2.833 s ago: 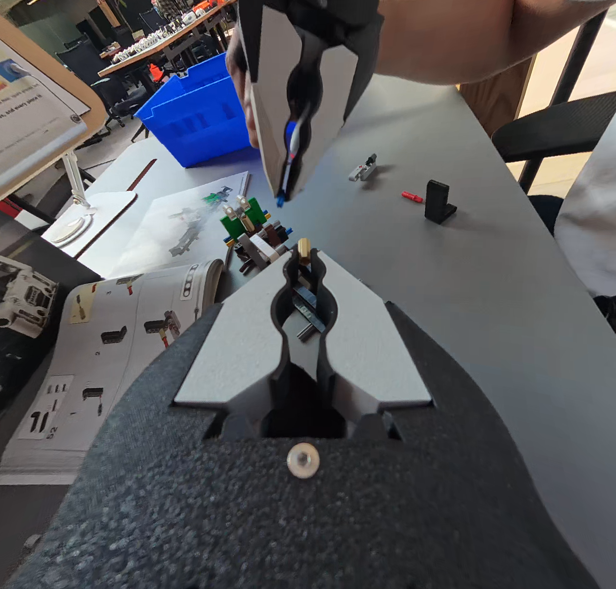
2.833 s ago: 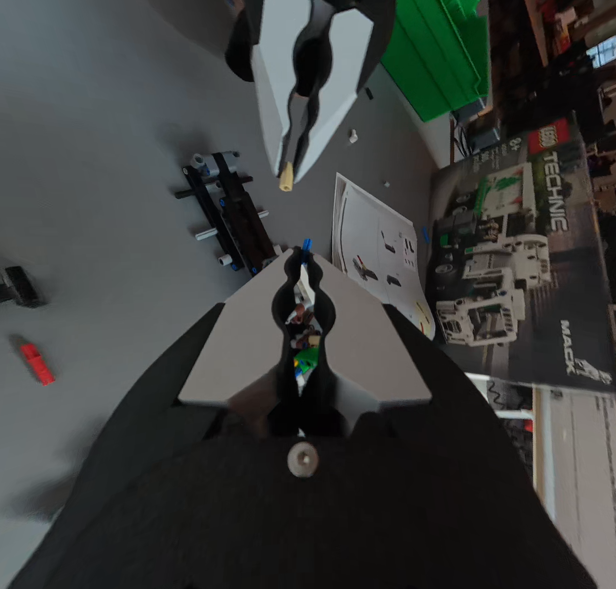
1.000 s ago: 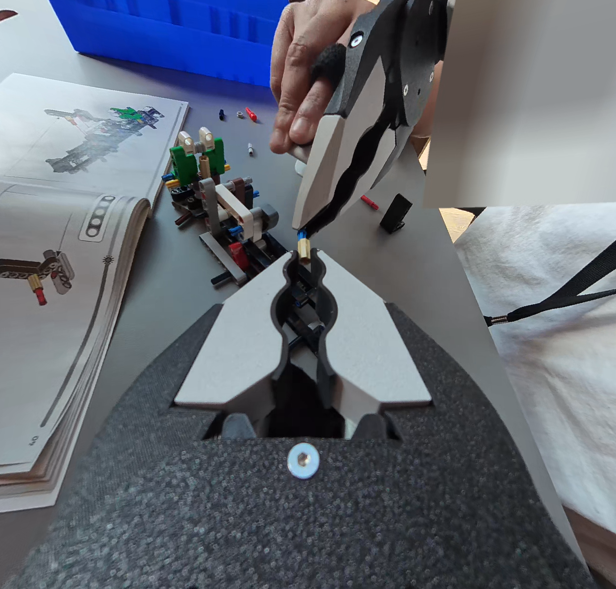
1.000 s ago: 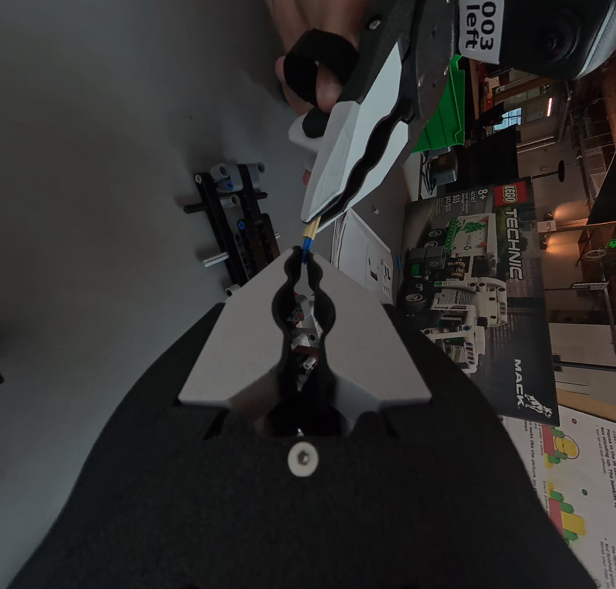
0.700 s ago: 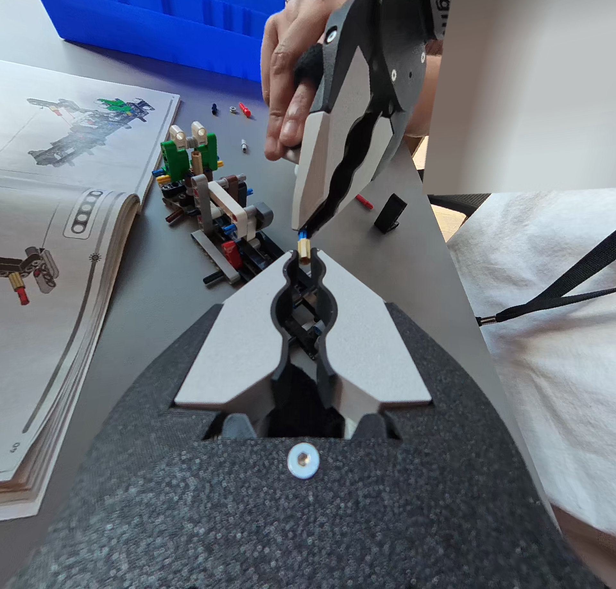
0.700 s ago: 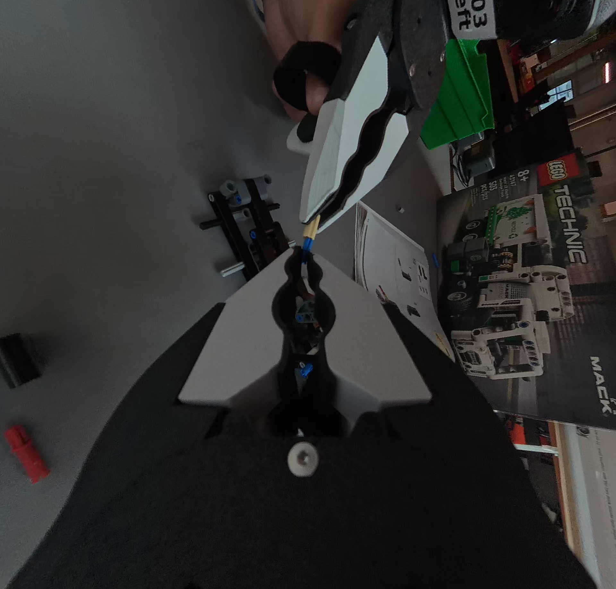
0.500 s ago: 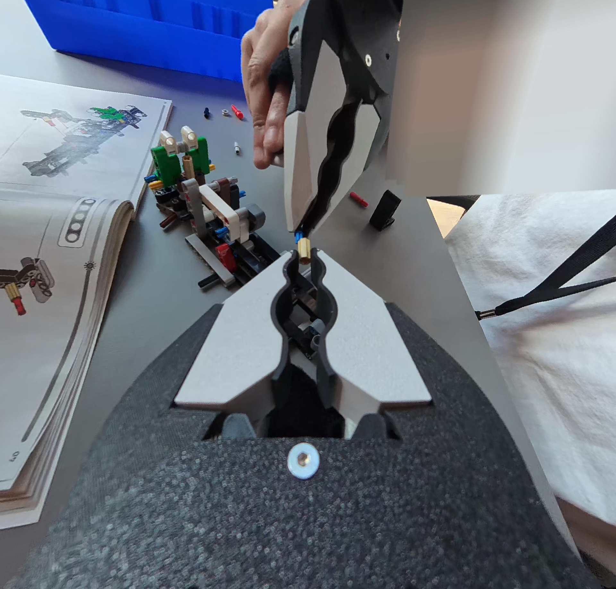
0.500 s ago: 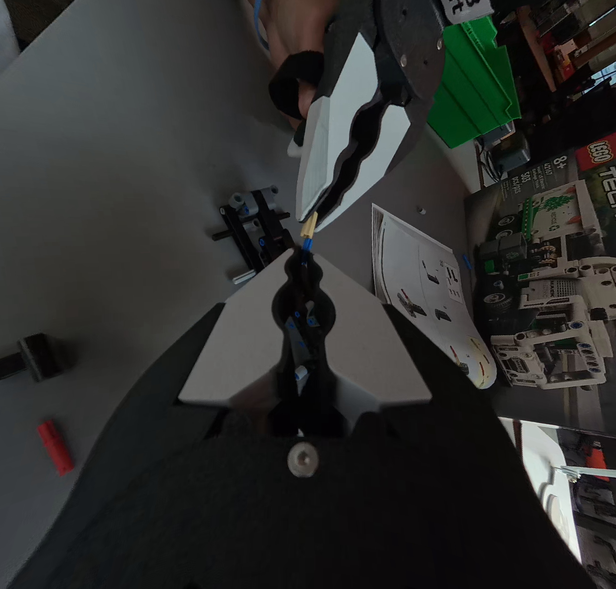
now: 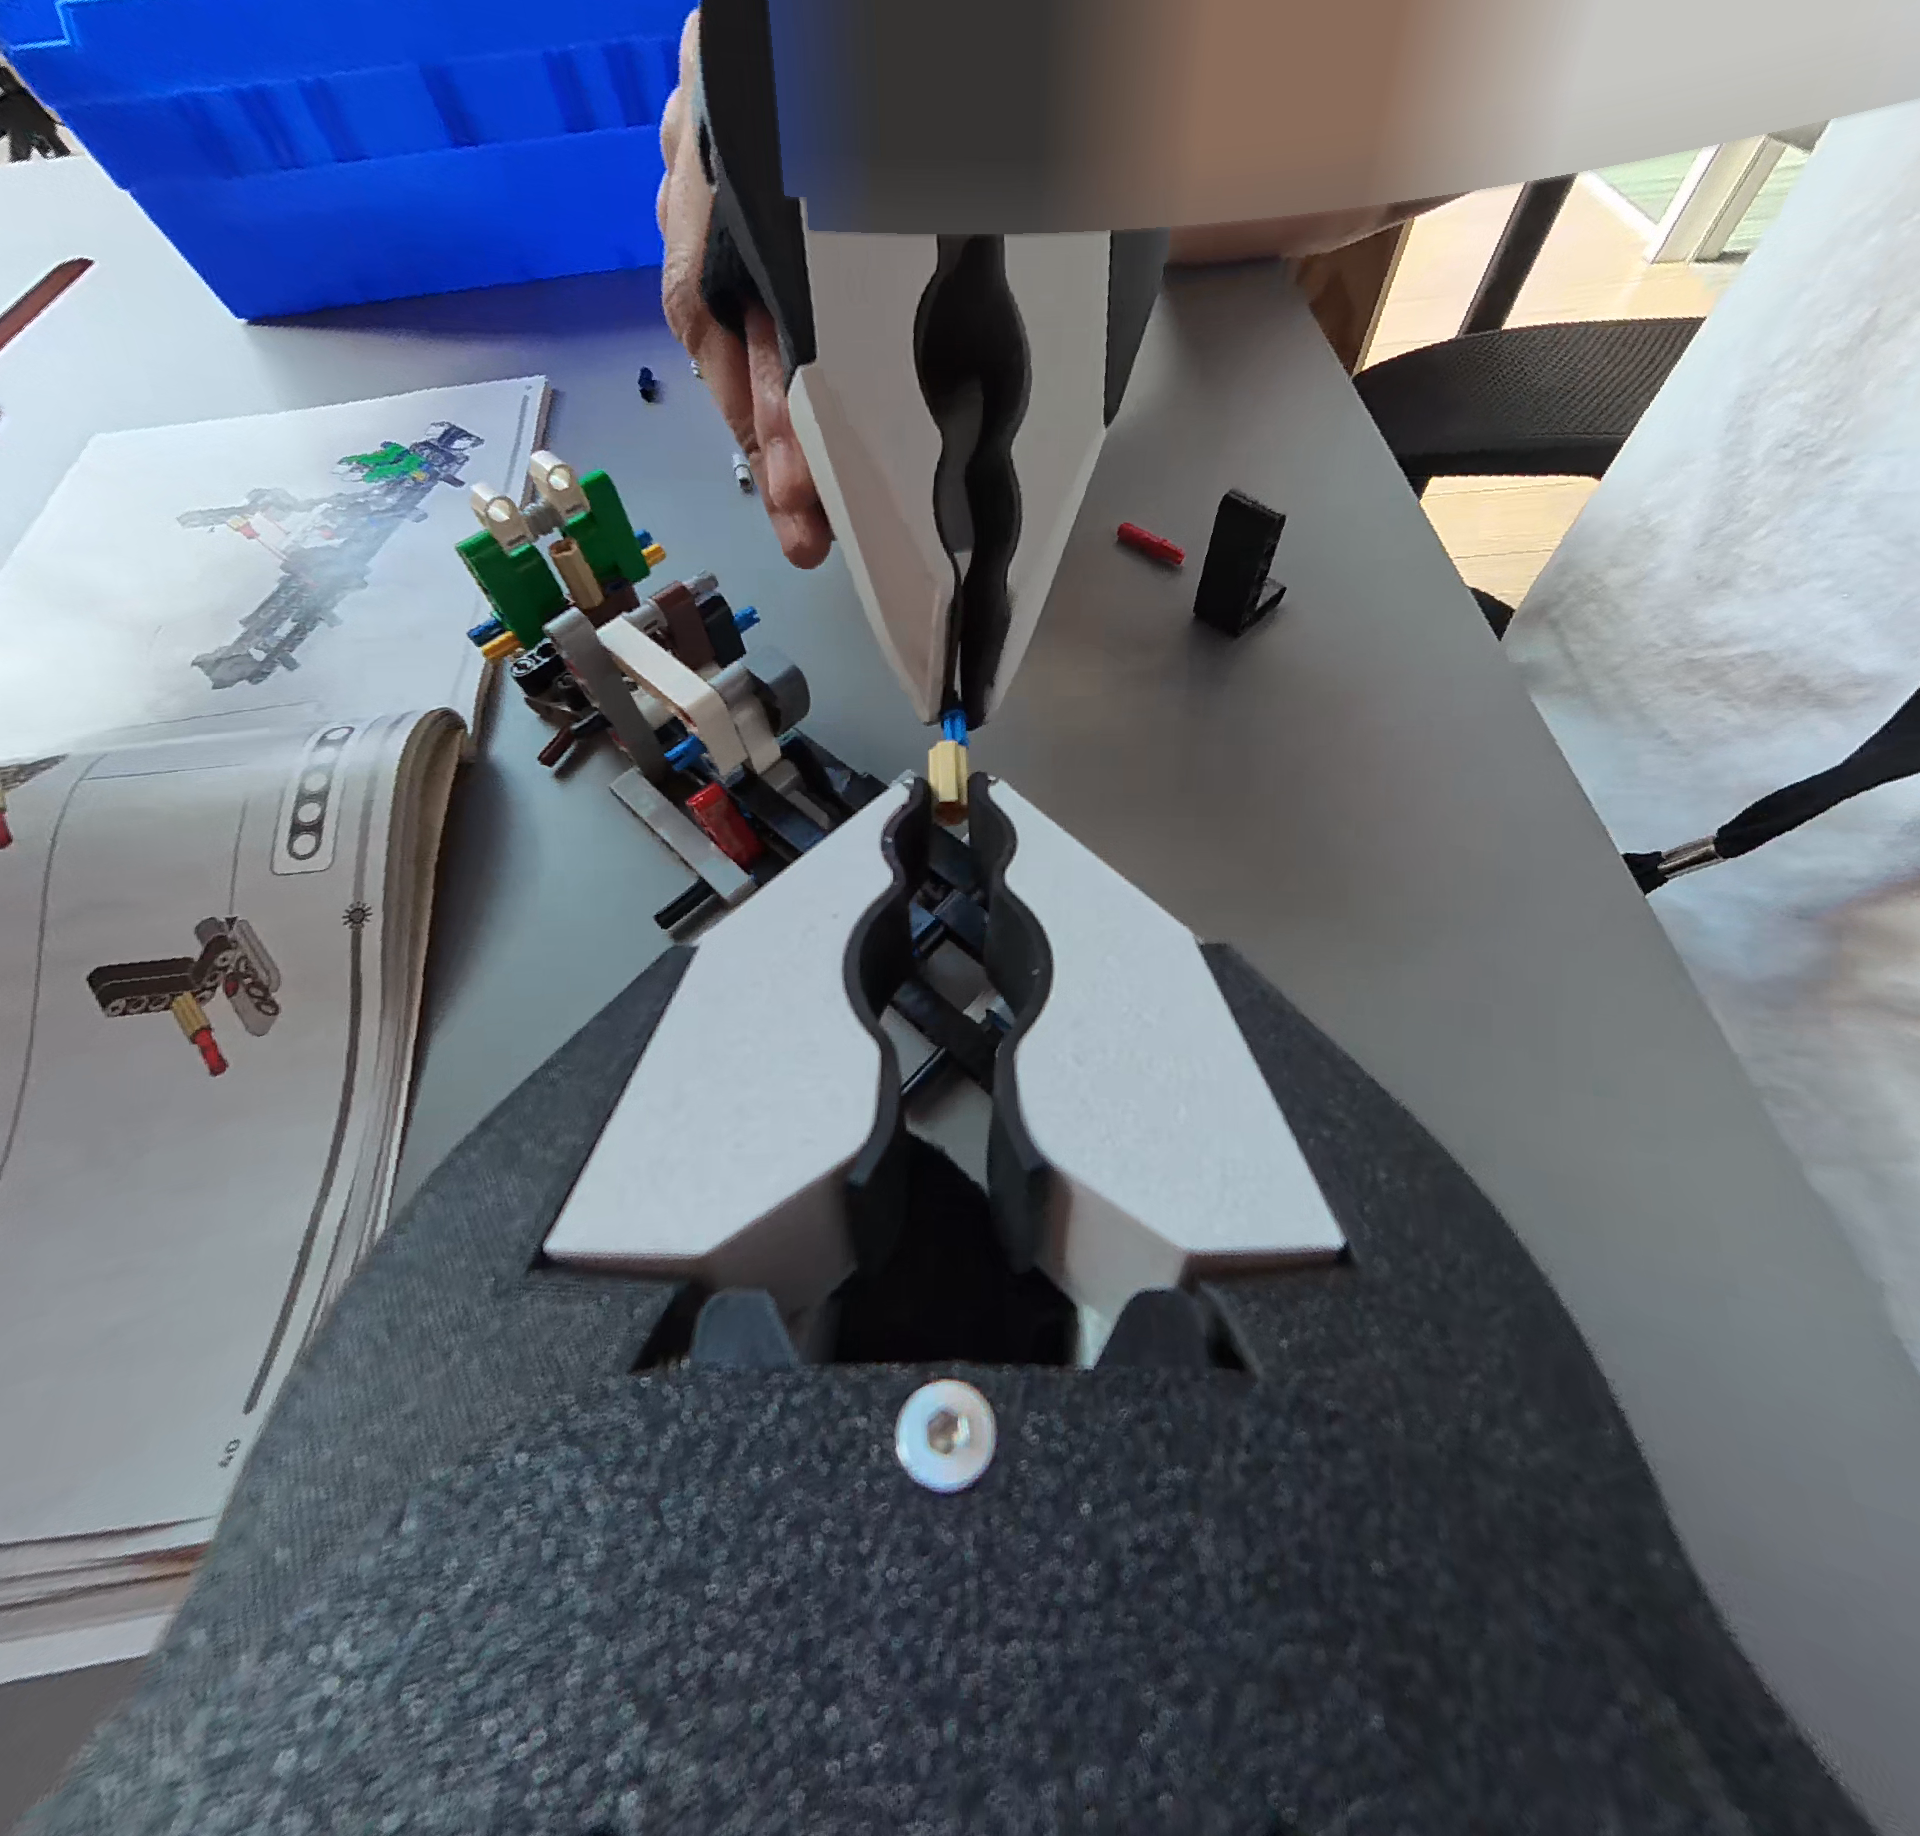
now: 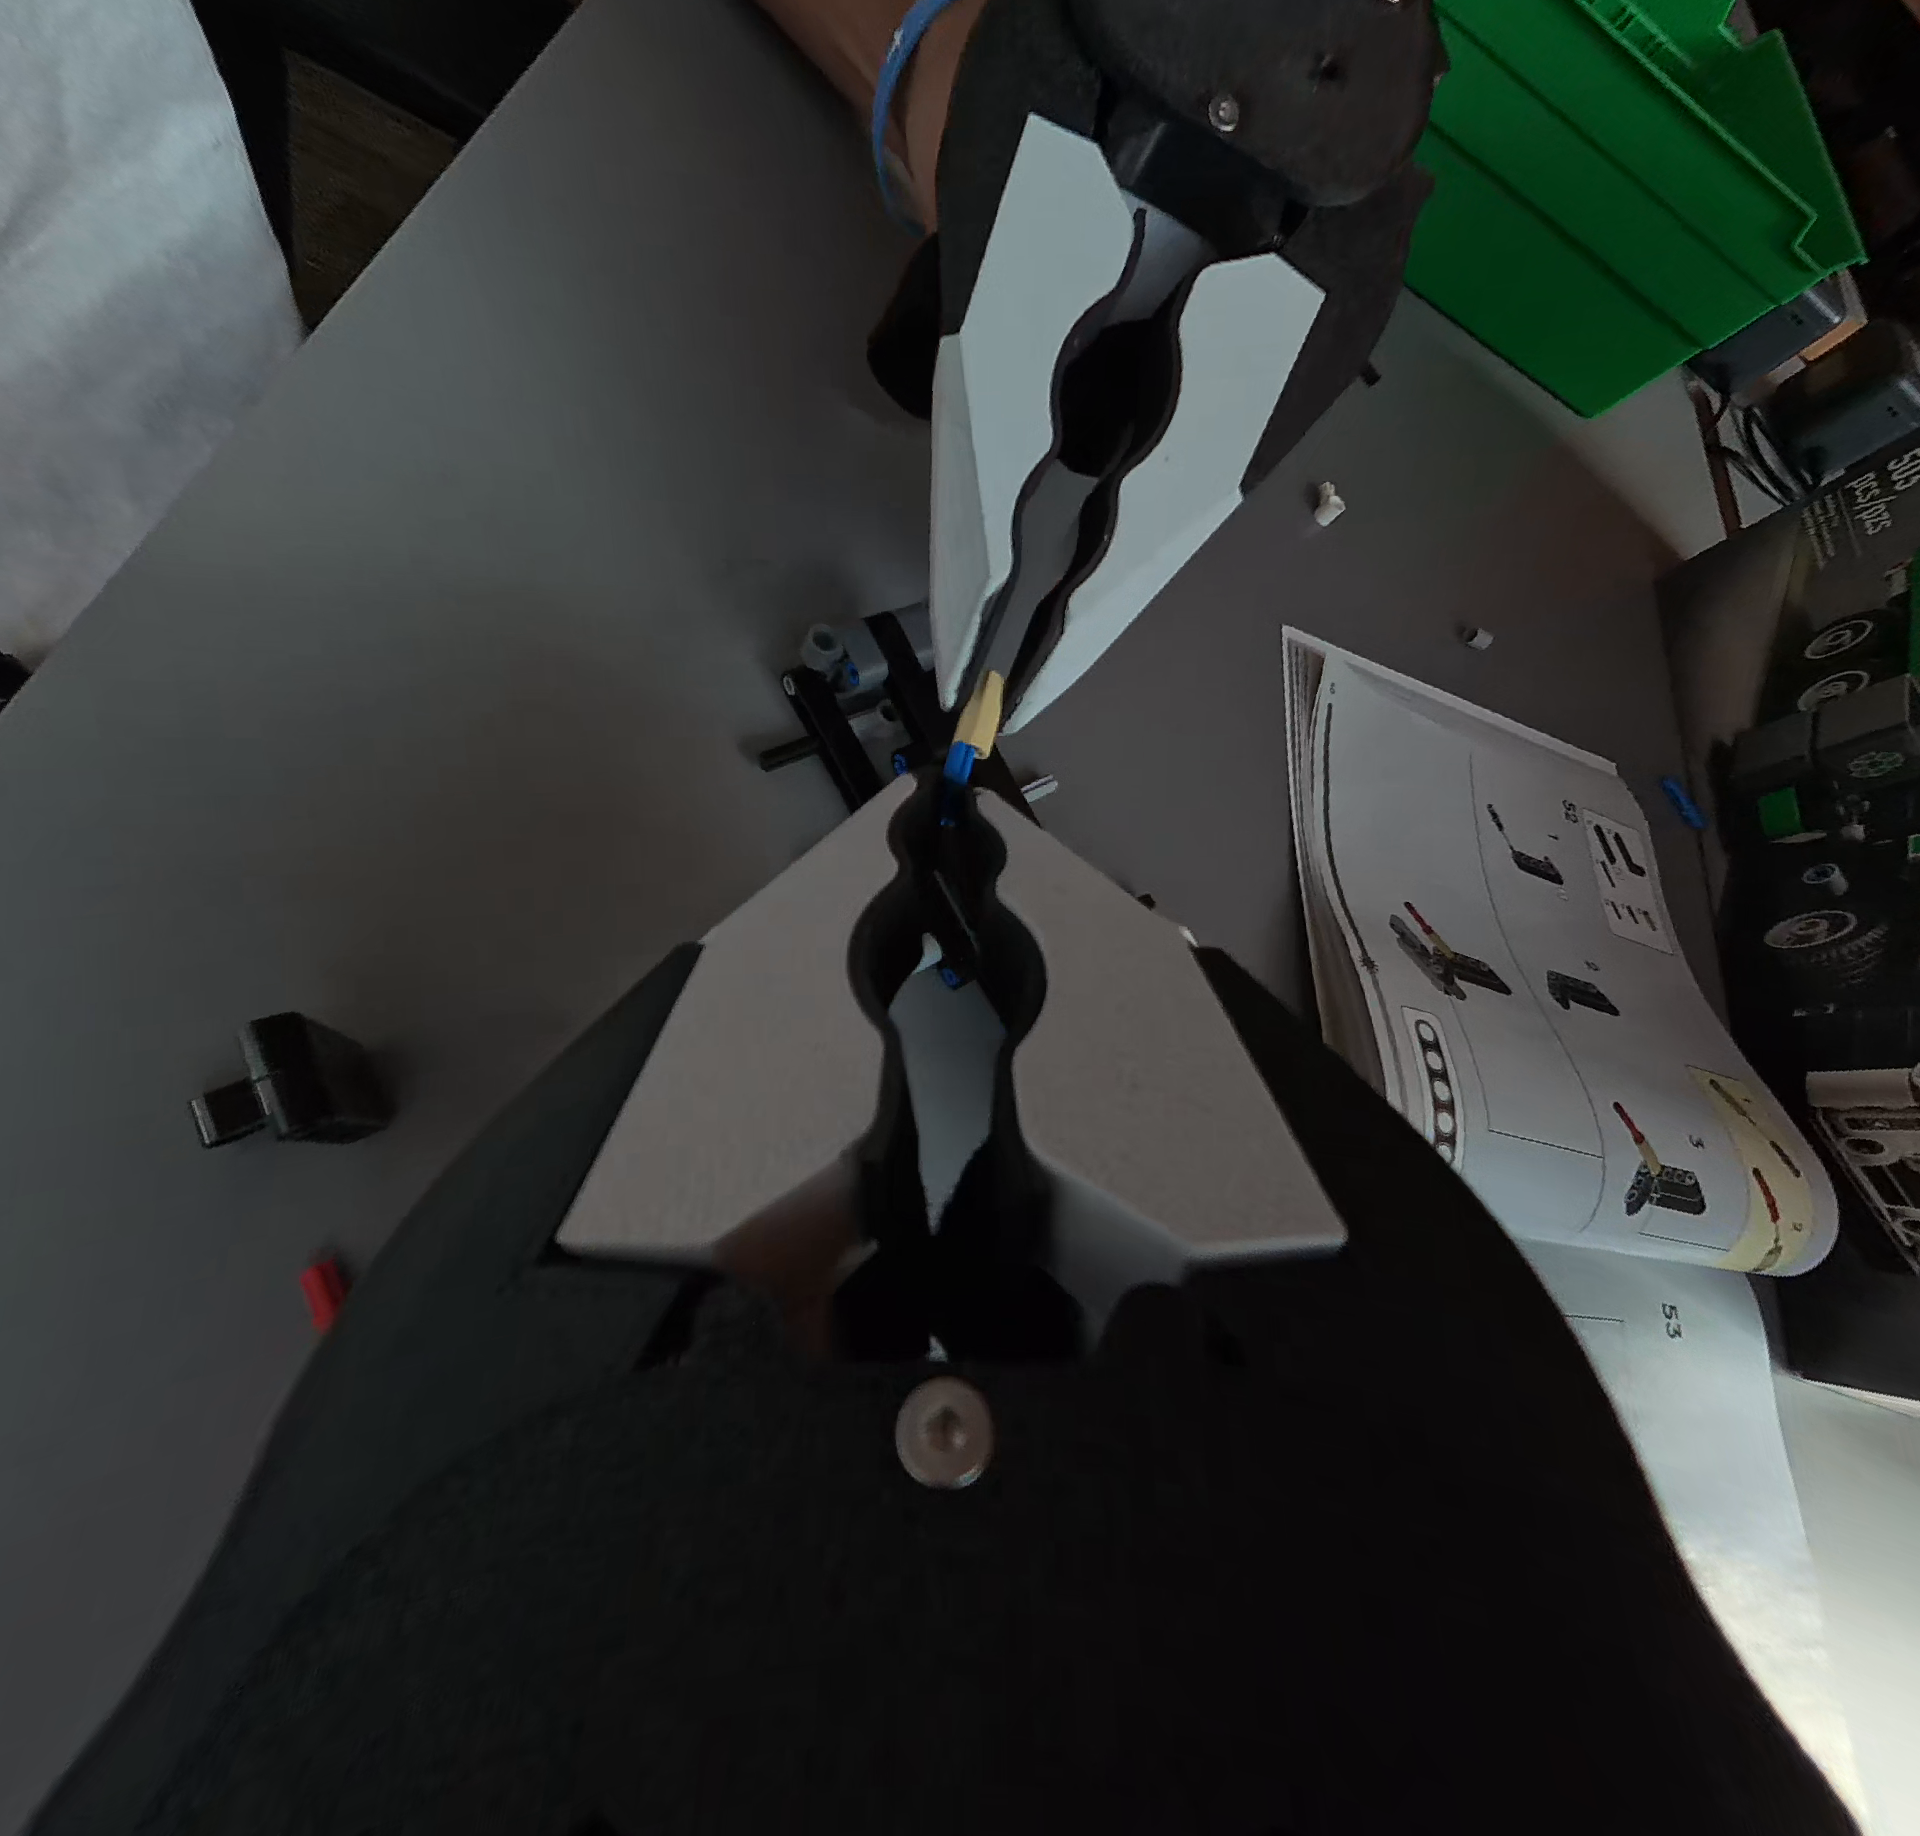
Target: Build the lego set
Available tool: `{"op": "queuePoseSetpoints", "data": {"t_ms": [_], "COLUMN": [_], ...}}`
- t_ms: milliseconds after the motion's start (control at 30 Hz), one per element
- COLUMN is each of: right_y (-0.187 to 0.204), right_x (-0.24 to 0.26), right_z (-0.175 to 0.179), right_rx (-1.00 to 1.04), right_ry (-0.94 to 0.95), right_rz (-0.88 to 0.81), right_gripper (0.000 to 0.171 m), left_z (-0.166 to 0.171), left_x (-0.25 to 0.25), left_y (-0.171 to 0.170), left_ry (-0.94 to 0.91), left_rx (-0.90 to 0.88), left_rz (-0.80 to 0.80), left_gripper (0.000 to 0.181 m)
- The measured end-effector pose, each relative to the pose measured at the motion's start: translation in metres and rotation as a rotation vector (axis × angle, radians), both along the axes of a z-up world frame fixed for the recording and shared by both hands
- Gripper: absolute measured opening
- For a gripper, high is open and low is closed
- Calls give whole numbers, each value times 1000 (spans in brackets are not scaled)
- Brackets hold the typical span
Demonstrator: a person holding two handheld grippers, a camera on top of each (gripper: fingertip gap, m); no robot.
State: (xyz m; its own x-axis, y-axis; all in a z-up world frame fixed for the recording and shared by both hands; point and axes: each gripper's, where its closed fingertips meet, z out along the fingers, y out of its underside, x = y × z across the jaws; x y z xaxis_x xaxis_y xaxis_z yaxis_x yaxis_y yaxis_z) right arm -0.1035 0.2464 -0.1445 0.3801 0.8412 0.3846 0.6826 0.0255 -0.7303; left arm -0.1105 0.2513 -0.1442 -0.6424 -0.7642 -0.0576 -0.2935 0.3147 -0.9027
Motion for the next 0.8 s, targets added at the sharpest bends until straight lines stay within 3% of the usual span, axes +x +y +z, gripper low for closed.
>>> {"op": "queuePoseSetpoints", "data": {"t_ms": [333, 800], "right_y": [2, 7], "right_x": [-1, 1], "right_z": [-3, -5], "right_rx": [-17, 123], "right_ry": [4, -105], "right_rz": [1, -4], "right_gripper": [2, 2], "left_z": [-2, -3], "left_x": [-2, -1], "left_y": [1, 4], "left_ry": [-13, 47], "left_rx": [35, -20], "left_rz": [-13, 9], "left_gripper": [5, 5]}}
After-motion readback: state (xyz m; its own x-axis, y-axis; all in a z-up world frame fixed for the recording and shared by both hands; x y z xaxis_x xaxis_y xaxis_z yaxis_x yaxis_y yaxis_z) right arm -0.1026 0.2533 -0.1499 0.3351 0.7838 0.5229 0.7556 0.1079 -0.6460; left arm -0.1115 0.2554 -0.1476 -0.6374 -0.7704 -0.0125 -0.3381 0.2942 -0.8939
